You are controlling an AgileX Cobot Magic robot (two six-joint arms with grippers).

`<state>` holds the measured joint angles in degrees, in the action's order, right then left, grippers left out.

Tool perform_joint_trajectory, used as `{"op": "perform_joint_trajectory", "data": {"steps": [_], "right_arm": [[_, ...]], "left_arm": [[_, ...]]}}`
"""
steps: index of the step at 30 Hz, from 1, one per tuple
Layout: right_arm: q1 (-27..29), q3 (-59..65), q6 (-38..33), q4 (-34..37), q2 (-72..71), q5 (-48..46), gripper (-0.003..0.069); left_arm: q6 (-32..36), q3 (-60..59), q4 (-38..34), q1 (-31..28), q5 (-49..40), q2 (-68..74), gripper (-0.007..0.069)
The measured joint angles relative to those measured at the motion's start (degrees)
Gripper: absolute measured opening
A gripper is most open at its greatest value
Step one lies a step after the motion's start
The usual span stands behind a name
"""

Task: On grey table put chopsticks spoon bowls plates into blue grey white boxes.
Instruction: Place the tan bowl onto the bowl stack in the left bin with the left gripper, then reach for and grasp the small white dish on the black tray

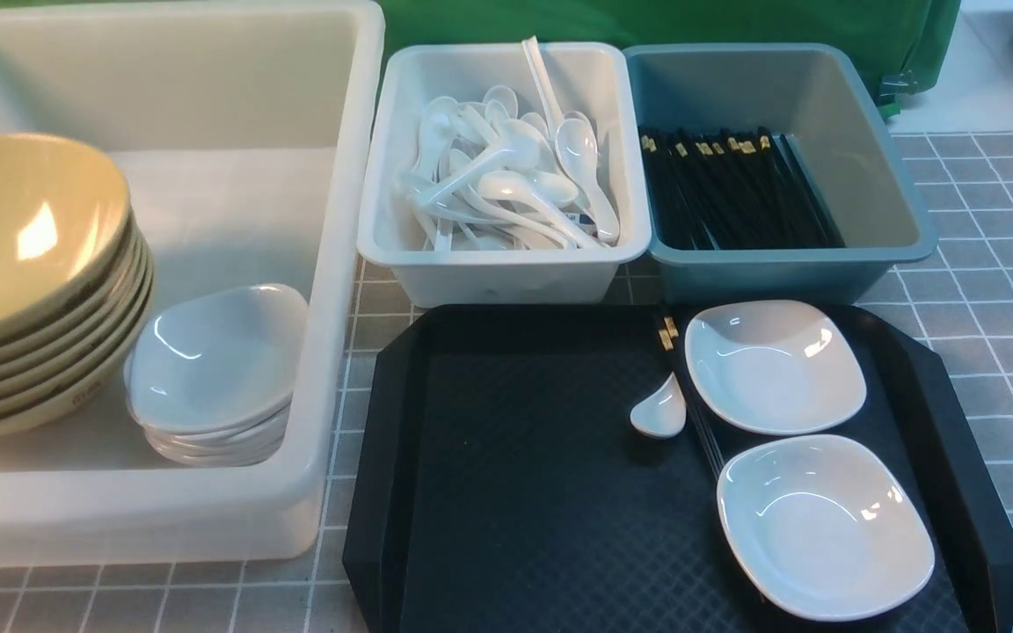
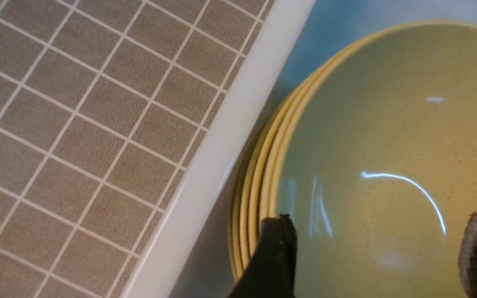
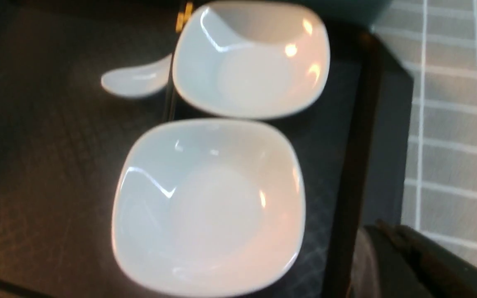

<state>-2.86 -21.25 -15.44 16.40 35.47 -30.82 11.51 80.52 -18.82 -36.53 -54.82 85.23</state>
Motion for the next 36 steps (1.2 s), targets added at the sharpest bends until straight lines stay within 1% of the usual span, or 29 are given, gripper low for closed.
{"op": "perform_joint_trajectory", "data": {"steps": [3,5,6,7,8,9,10,12,13,14,15,17,20,25,28,29,30,32,33,34,35,36], "right_arm": [[0.00,0.06,0.51,0.00,0.41,-0.37,0.0183],[0.00,0.06,0.57,0.26,1.58,-0.50,0.0256],[0.00,0.06,0.57,1.13,3.42,-0.71,0.0304],[0.00,0.06,0.57,1.29,3.73,-0.79,0.0320],[0.00,-0.18,-0.42,3.36,7.14,-1.26,0.0374],[0.00,-0.24,-0.67,3.36,7.14,-1.26,0.0380],[0.00,-1.28,-3.76,6.17,11.39,-2.24,0.0422],[0.00,-3.38,-6.54,8.65,16.19,-3.08,0.0443],[0.00,-5.41,-8.15,9.82,20.20,-3.21,0.0452],[0.00,-7.27,-8.75,10.38,23.06,-3.02,0.0456],[0.00,-9.05,-9.18,10.66,26.58,-2.78,0.0458],[0.00,-12.17,-10.05,10.92,33.58,-1.83,0.0458],[0.00,-14.68,-10.71,11.10,41.03,-0.48,0.0458],[0.00,-17.62,-11.39,12.04,49.83,-2.11,0.0436],[0.00,-20.55,-12.56,12.52,55.05,-5.71,0.0338],[0.00,-21.54,-12.78,12.52,55.85,-7.23,0.0287],[0.00,-22.38,-12.78,12.38,55.99,-8.83,0.0241],[0.00,-24.72,-12.90,12.32,55.34,-12.57,0.0124],[0.00,-25.79,-12.96,12.50,54.67,-14.41,0.0092],[0.00,-26.61,-12.97,12.59,54.24,-15.29,0.0084],[0.00,-29.28,-13.09,12.42,51.97,-19.27,0.0067],[0.00,-31.03,-13.09,12.77,50.65,-20.94,0.0067]], "left_arm": [[-0.42,2.22,-1.68,0.00,-1.17,-3.34,0.0561],[-0.31,2.74,-4.21,0.00,-1.68,-4.77,0.0548],[0.21,2.77,-6.77,0.35,-2.21,-5.23,0.0525],[0.31,2.77,-7.15,0.44,-2.30,-5.23,0.0515],[1.93,2.45,-10.68,1.50,-3.54,-4.95,0.0451],[2.13,2.37,-10.68,1.50,-3.54,-4.98,0.0451],[4.18,1.22,-14.18,3.34,-5.07,-4.59,0.0363],[7.20,-0.26,-17.20,5.86,-6.49,-4.73,0.0268],[10.13,-1.78,-19.34,8.59,-7.10,-5.57,0.0176],[12.86,-3.15,-20.68,11.04,-7.17,-6.83,0.0099],[14.49,-4.52,-21.48,13.45,-7.00,-8.69,0.0048],[17.31,-7.08,-21.90,17.66,-5.91,-13.88,0.0003],[18.41,-9.62,-21.12,20.52,-3.94,-20.80,-0.0008],[18.40,-11.84,-17.13,22.16,-1.72,-29.32,-0.0010],[15.21,-14.32,-10.97,22.86,0.00,-36.62,-0.0010],[13.93,-15.17,-8.48,23.07,0.57,-38.25,-0.0010],[11.99,-16.33,-5.64,23.16,1.28,-40.19,-0.0010],[7.21,-19.23,0.68,23.35,3.28,-44.03,-0.0010],[4.90,-20.87,3.42,23.42,4.12,-46.00,-0.0010],[3.62,-21.54,4.87,23.42,4.56,-46.79,-0.0010],[-3.17,-24.37,11.55,23.42,6.68,-50.33,-0.0010],[-7.51,-26.18,15.28,23.42,7.61,-52.19,-0.0010]]}}
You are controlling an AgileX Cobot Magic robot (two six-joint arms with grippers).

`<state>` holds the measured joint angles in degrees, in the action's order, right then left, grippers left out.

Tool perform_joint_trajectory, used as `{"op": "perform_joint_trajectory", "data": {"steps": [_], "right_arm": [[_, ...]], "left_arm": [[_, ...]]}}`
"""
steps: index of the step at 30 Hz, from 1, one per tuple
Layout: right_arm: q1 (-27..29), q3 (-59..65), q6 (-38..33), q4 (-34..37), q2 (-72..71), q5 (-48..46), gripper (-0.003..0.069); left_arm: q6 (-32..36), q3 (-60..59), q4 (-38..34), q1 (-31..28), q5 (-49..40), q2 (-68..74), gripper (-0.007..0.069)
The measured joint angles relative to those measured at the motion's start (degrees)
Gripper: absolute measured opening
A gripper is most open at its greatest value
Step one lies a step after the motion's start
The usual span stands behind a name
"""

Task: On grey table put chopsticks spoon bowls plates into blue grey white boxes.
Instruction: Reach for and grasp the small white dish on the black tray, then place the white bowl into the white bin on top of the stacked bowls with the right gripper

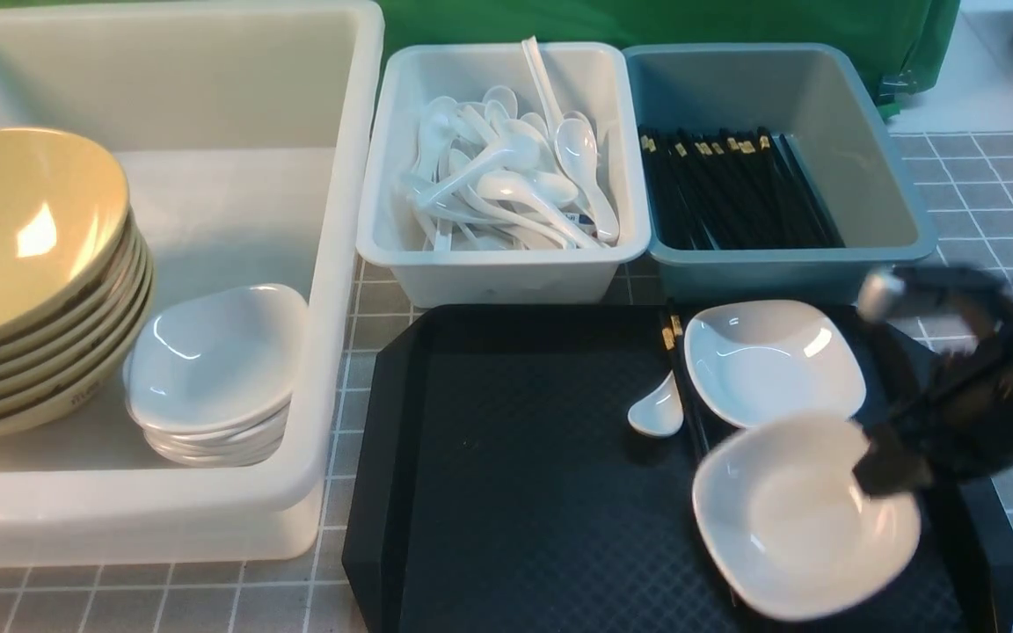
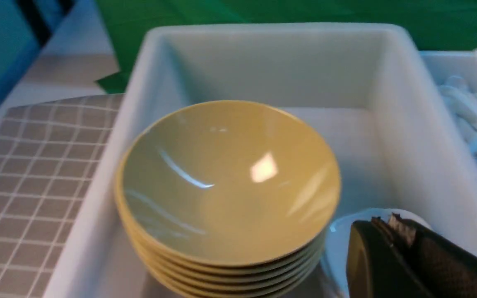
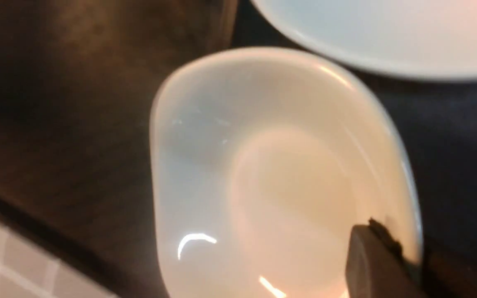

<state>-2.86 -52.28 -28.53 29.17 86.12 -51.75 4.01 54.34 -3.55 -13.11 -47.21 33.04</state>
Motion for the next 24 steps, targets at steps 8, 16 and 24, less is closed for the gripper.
{"op": "perform_joint_trajectory", "data": {"steps": [8,16,24], "right_arm": [[-10.78,-17.55,-7.98,17.61,-2.43,1.72,0.0067],[-36.30,-37.55,-21.16,37.51,20.22,22.63,0.0074],[-38.25,-46.35,-19.45,37.69,33.04,26.11,0.0217]], "left_arm": [[-24.25,-14.44,14.99,0.14,6.18,-7.89,-0.0010],[-25.78,-24.13,14.37,4.12,10.81,-8.31,-0.0010],[-25.23,-24.54,14.25,4.65,12.73,-8.31,-0.0010]]}}
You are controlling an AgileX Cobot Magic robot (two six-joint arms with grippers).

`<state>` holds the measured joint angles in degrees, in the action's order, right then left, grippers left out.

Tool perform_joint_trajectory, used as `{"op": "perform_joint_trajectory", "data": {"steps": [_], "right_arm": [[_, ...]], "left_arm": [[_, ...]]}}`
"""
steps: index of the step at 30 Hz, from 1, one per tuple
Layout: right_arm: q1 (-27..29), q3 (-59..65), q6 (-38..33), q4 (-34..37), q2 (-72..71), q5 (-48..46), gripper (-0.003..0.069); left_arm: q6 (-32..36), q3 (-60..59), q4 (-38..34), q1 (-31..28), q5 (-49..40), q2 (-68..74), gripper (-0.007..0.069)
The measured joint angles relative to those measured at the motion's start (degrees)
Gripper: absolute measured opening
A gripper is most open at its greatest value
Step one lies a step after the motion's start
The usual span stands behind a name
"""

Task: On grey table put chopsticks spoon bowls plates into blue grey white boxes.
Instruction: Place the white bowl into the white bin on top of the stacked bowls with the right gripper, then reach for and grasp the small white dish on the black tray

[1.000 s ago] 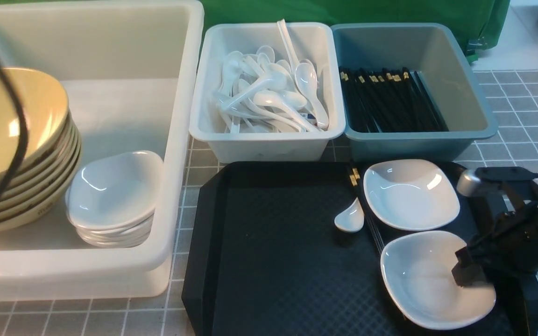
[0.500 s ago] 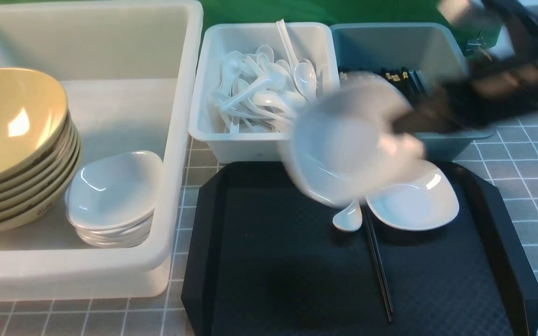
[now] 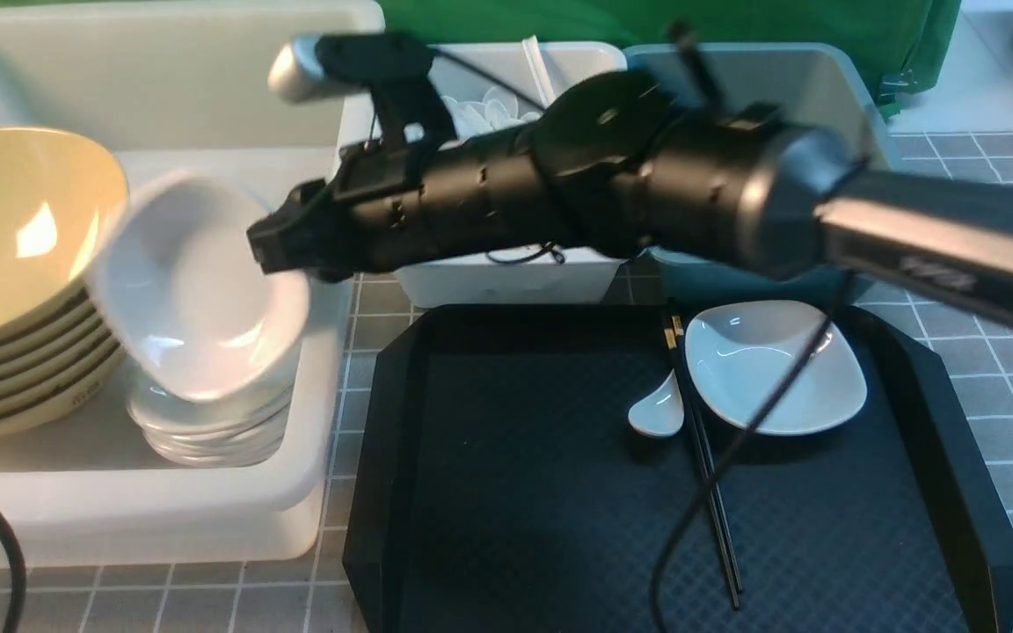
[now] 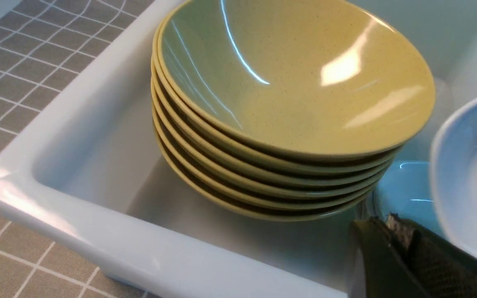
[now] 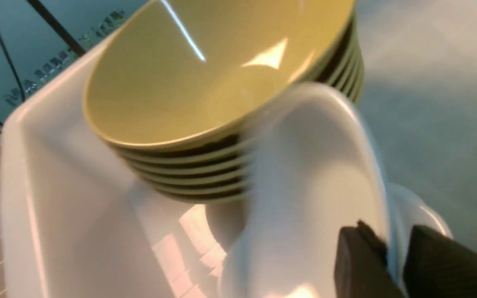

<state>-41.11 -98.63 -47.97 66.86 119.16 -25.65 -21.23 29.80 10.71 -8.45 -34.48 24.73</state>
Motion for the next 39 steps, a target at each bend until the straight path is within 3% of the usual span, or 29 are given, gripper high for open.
{"op": "perform_joint_trajectory", "data": {"steps": [5,7,10,13,15,21,28,32,35,39], "right_arm": [[3.44,-0.46,1.77,-1.33,-1.38,-6.47,0.0428],[5.73,-0.51,5.84,-5.48,-3.54,-11.30,0.0464],[11.57,-0.79,18.51,-22.47,-8.83,-21.25,0.0487],[17.22,4.03,32.32,-49.84,-15.75,-30.02,0.0492],[21.70,10.56,38.21,-57.31,-18.37,-30.53,0.0492],[35.22,29.09,38.52,-51.43,-19.18,-20.05,0.0492],[39.28,30.67,35.86,-47.30,-14.89,-15.98,0.0492],[37.96,30.67,29.04,-38.73,-11.01,-16.03,0.0479],[37.17,30.67,27.28,-37.33,-9.83,-15.99,0.0403],[37.17,30.73,23.77,-36.70,-11.08,-19.18,0.0150]], "left_arm": [[0.14,-0.30,0.00,0.00,1.13,0.00,-0.0010],[0.27,-0.30,0.00,0.00,1.27,0.00,-0.0010],[0.39,-0.37,0.00,0.00,1.57,0.00,-0.0010],[0.39,-0.37,0.00,0.22,2.33,0.00,-0.0010],[0.39,-0.37,0.00,0.88,2.81,0.00,-0.0010],[0.39,-2.88,-0.44,1.74,6.89,0.00,-0.0010],[0.39,-4.31,-1.96,1.74,8.00,0.00,-0.0010],[0.39,-4.31,-1.96,1.74,8.91,0.00,-0.0010],[0.44,-4.31,-1.99,1.74,8.91,0.00,-0.0010],[0.82,-4.36,-1.99,1.74,8.91,0.00,-0.0010]]}}
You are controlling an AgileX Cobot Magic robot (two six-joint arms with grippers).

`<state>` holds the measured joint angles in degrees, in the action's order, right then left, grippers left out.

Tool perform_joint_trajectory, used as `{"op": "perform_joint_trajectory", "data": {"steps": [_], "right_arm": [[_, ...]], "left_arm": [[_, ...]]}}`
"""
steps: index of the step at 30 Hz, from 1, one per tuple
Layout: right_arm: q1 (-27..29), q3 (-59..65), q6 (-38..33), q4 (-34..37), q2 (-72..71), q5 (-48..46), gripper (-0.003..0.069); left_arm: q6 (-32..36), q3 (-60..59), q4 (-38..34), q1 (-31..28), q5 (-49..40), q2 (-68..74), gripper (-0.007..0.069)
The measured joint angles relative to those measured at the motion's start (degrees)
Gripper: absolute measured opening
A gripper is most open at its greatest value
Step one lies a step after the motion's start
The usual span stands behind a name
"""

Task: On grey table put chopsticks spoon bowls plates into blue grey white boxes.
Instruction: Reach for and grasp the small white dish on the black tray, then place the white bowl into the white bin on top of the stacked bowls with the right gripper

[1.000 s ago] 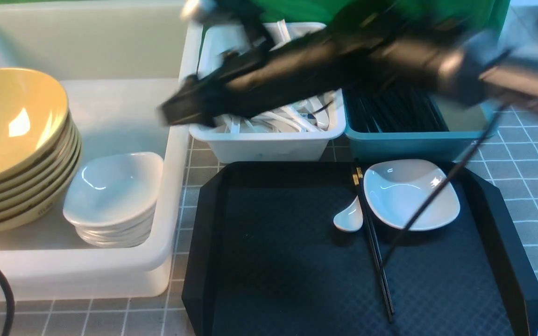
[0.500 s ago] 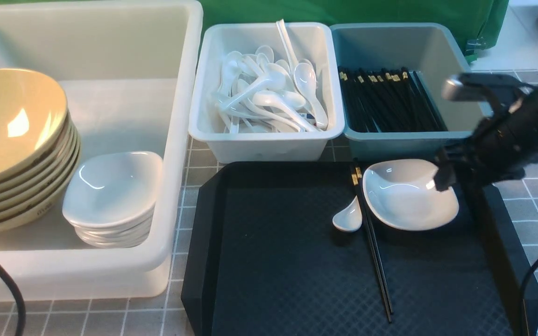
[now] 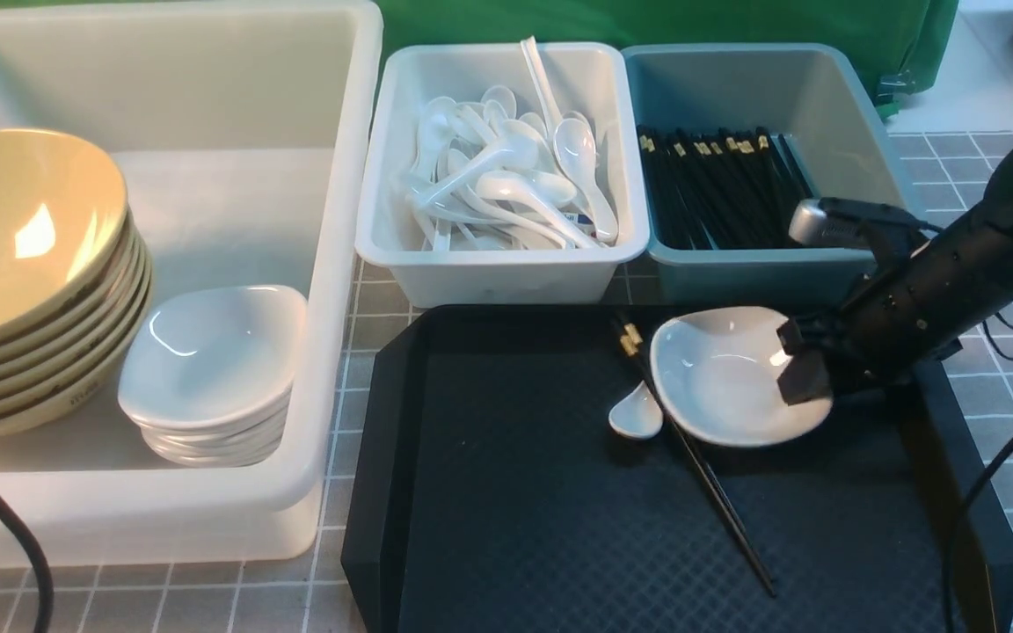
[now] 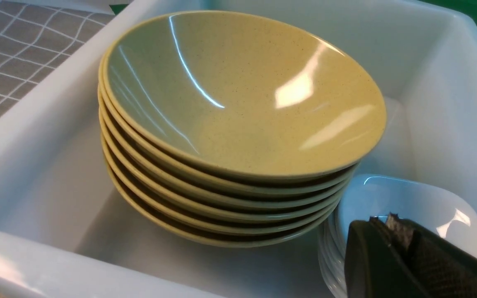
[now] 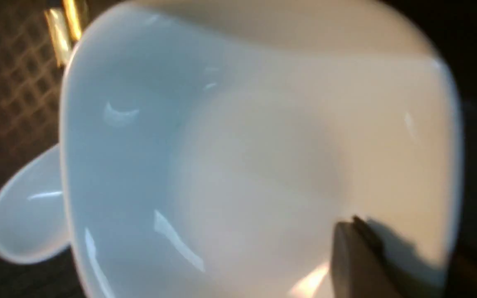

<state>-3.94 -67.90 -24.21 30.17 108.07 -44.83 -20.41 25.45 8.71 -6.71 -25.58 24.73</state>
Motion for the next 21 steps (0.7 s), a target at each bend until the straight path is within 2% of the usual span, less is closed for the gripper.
{"op": "perform_joint_trajectory", "data": {"steps": [3,8,10,13,16,19,21], "right_arm": [[0.00,0.00,-1.60,0.12,-5.07,-3.59,0.0070],[-1.40,-1.40,-2.56,1.53,-13.95,-3.54,0.0065],[-4.85,-3.86,-4.61,7.91,-16.93,-1.07,0.0065],[-12.60,-7.50,-11.35,19.16,-16.98,2.43,0.0065],[-23.11,-11.12,-18.87,29.35,-13.35,7.79,0.0065],[-32.51,-16.18,-22.86,35.14,-5.94,16.86,0.0069],[-34.90,-18.28,-23.47,35.82,-2.79,19.45,0.0075]], "left_arm": [[0.05,0.00,-0.03,0.00,0.00,0.00,-0.0010],[0.05,0.00,-0.38,0.00,0.00,-0.05,-0.0010],[0.05,0.00,-0.56,0.00,0.08,-0.05,-0.0010],[0.05,0.00,-0.62,0.00,0.22,-0.10,-0.0010],[0.05,0.00,-0.77,0.00,0.39,-0.17,-0.0010],[0.05,0.00,-0.77,0.00,0.39,-0.17,-0.0010],[0.05,0.00,-0.77,0.00,0.39,-0.17,-0.0010]]}}
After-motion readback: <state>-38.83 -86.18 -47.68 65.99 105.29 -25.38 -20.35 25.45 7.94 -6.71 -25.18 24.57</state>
